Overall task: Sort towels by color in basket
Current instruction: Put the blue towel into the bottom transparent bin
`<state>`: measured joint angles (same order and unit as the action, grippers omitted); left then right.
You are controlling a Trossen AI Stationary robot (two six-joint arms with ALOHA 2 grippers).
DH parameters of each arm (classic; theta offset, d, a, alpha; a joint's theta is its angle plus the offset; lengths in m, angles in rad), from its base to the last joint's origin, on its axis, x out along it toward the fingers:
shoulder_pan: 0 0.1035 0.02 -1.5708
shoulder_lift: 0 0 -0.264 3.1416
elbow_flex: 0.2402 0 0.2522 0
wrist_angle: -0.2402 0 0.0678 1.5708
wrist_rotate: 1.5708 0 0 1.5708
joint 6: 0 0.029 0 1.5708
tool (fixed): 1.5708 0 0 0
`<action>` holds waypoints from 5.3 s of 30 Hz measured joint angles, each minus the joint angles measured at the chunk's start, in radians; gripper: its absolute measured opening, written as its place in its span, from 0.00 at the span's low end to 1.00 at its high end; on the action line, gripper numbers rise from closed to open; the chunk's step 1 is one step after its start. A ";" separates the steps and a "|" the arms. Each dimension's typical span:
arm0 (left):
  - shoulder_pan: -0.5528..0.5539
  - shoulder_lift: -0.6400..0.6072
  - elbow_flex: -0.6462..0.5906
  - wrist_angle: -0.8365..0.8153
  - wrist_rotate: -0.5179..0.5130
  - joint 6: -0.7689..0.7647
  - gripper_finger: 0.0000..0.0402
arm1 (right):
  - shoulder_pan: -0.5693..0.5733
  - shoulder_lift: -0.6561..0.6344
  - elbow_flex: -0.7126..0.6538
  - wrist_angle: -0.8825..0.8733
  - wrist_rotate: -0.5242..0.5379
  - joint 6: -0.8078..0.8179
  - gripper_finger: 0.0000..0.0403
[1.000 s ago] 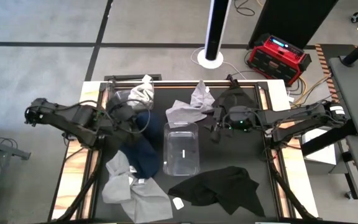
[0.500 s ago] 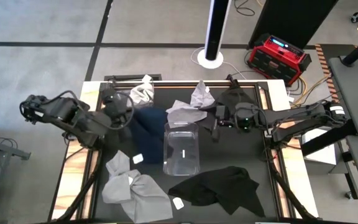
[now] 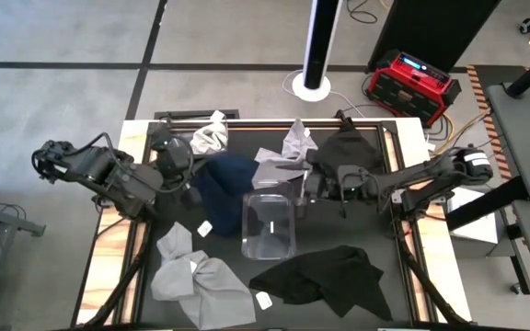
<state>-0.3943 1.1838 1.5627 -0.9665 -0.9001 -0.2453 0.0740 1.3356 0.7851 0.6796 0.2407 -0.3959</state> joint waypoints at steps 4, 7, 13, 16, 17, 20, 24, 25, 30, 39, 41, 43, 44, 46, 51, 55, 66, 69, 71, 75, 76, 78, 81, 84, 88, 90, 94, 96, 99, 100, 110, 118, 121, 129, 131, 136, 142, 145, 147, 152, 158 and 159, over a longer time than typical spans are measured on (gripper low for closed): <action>0.000 0.011 -0.001 0.025 -0.005 -0.002 0.00 | 0.040 0.055 0.024 0.071 0.057 -0.191 0.71; 0.001 0.012 -0.001 0.098 -0.010 0.012 0.00 | 0.075 0.100 0.066 0.074 0.093 -0.352 0.71; 0.002 0.014 0.001 0.184 -0.017 0.057 0.00 | 0.135 0.221 0.190 0.090 0.329 -0.662 0.69; 0.002 0.014 0.000 0.180 -0.018 0.057 0.00 | 0.144 0.279 0.252 0.090 0.424 -0.769 0.68; 0.002 0.016 0.000 0.179 -0.018 0.056 0.00 | 0.144 0.298 0.272 0.094 0.430 -0.793 0.67; 0.002 0.024 0.000 0.169 -0.051 0.054 0.00 | 0.145 0.338 0.310 0.117 0.452 -0.852 0.65; 0.002 0.033 -0.002 0.116 -0.175 0.043 0.00 | 0.144 0.363 0.337 0.148 0.527 -0.924 0.62; 0.002 0.033 -0.002 0.102 -0.199 0.041 0.00 | 0.145 0.364 0.339 0.149 0.544 -0.932 0.61; 0.002 0.031 -0.002 0.085 -0.208 0.024 0.00 | 0.148 0.350 0.329 0.148 0.588 -0.934 0.59; 0.002 0.036 -0.002 0.092 -0.130 0.016 0.00 | 0.146 0.335 0.339 0.127 0.505 -0.995 0.60; 0.002 0.036 -0.002 0.093 -0.130 0.015 0.00 | 0.146 0.336 0.333 0.105 0.495 -0.995 0.60; 0.002 0.036 -0.002 0.095 -0.130 0.012 0.00 | 0.147 0.336 0.331 0.093 0.493 -0.994 0.61; 0.002 0.036 -0.002 0.098 -0.130 0.012 0.00 | 0.146 0.336 0.330 0.093 0.493 -0.993 0.61; 0.002 0.036 -0.002 0.103 -0.129 0.012 0.00 | 0.146 0.336 0.330 0.096 0.493 -0.992 0.61; 0.002 0.036 -0.002 0.116 -0.061 0.010 0.00 | 0.142 0.336 0.355 0.117 0.500 -1.000 0.59; 0.002 0.037 -0.002 0.135 0.008 0.001 0.00 | 0.135 0.336 0.385 0.113 0.488 -1.029 0.58; 0.002 0.067 -0.002 0.139 0.055 0.000 0.00 | 0.135 0.336 0.450 0.126 0.463 -1.039 0.48; 0.001 0.068 -0.002 0.139 0.055 0.000 0.00 | 0.133 0.336 0.467 0.070 0.457 -0.995 0.37; 0.000 0.068 -0.001 0.138 0.055 0.001 0.00 | 0.132 0.336 0.482 0.033 0.456 -0.958 0.28; 0.001 0.060 0.008 0.125 0.055 0.021 0.00 | 0.128 0.336 0.515 -0.063 0.457 -0.884 0.06; 0.001 0.056 0.010 0.115 0.054 0.023 0.00 | 0.128 0.336 0.522 -0.071 0.459 -0.872 0.05; 0.001 0.048 0.012 0.072 0.054 0.029 0.02 | 0.128 0.336 0.537 -0.077 0.466 -0.853 0.03; 0.002 0.038 0.013 -0.022 0.049 0.018 0.08 | 0.128 0.321 0.557 -0.099 0.466 -0.826 0.02; 0.002 0.024 0.013 -0.107 0.046 -0.037 0.17 | 0.128 0.288 0.579 -0.171 0.466 -0.758 0.02; 0.000 0.016 0.013 -0.152 -0.001 -0.064 0.30 | 0.122 0.215 0.601 -0.284 0.425 -0.622 0.02; 0.000 0.011 0.013 -0.161 -0.006 -0.059 0.35 | 0.118 0.172 0.602 -0.334 0.369 -0.559 0.02; 0.000 0.003 0.013 -0.179 -0.007 -0.041 0.41 | 0.109 0.076 0.603 -0.417 0.266 -0.445 0.02; 0.000 0.003 0.013 -0.186 0.000 -0.041 0.42 | 0.103 0.028 0.603 -0.457 0.218 -0.391 0.02; 0.001 0.003 0.013 -0.187 0.072 -0.035 0.42 | 0.091 -0.029 0.604 -0.498 0.125 -0.303 0.02; 0.000 0.006 0.013 -0.185 0.109 -0.031 0.42 | 0.087 -0.044 0.604 -0.508 0.092 -0.279 0.02; 0.002 0.009 -0.115 0.096 0.236 0.119 0.42 | 0.082 -0.129 0.604 -0.522 -0.017 -0.205 0.02; 0.015 0.009 -0.217 0.398 0.164 0.308 0.58 | 0.082 -0.118 0.629 -0.535 -0.017 -0.181 0.02; 0.028 0.007 -0.246 0.440 0.064 0.322 0.67 | 0.082 -0.110 0.644 -0.546 -0.017 -0.175 0.02; 0.080 0.009 -0.318 0.649 0.262 0.415 0.74 | 0.082 -0.080 0.671 -0.540 -0.017 -0.167 0.02; 0.094 0.009 -0.333 0.688 0.263 0.443 0.72 | 0.082 -0.071 0.679 -0.541 -0.017 -0.165 0.02; 0.137 0.009 -0.342 0.706 0.370 0.464 0.59 | 0.082 -0.056 0.697 -0.540 -0.017 -0.161 0.02; 0.140 0.022 -0.336 0.701 0.421 0.475 0.20 | 0.082 -0.058 0.701 -0.530 -0.013 -0.151 0.02; 0.138 0.022 -0.336 0.704 0.482 0.484 0.04 | 0.081 -0.058 0.701 -0.513 0.027 -0.140 0.02; 0.130 0.023 -0.336 0.707 0.521 0.488 0.02 | 0.073 -0.059 0.701 -0.511 0.103 -0.138 0.02; 0.078 0.013 -0.314 0.737 0.528 0.520 0.00 | 0.022 -0.026 0.689 -0.538 0.322 -0.116 0.02; 0.026 -0.015 -0.262 0.747 0.537 0.547 0.00 | -0.049 0.025 0.688 -0.691 0.305 0.064 0.04; 0.023 -0.022 -0.257 0.747 0.536 0.547 0.00 | -0.058 0.029 0.693 -0.723 0.276 0.098 0.05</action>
<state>-0.3713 1.1616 1.3059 -0.2195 -0.3637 0.3012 0.0158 1.3643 1.4780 -0.0438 0.5164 -0.2979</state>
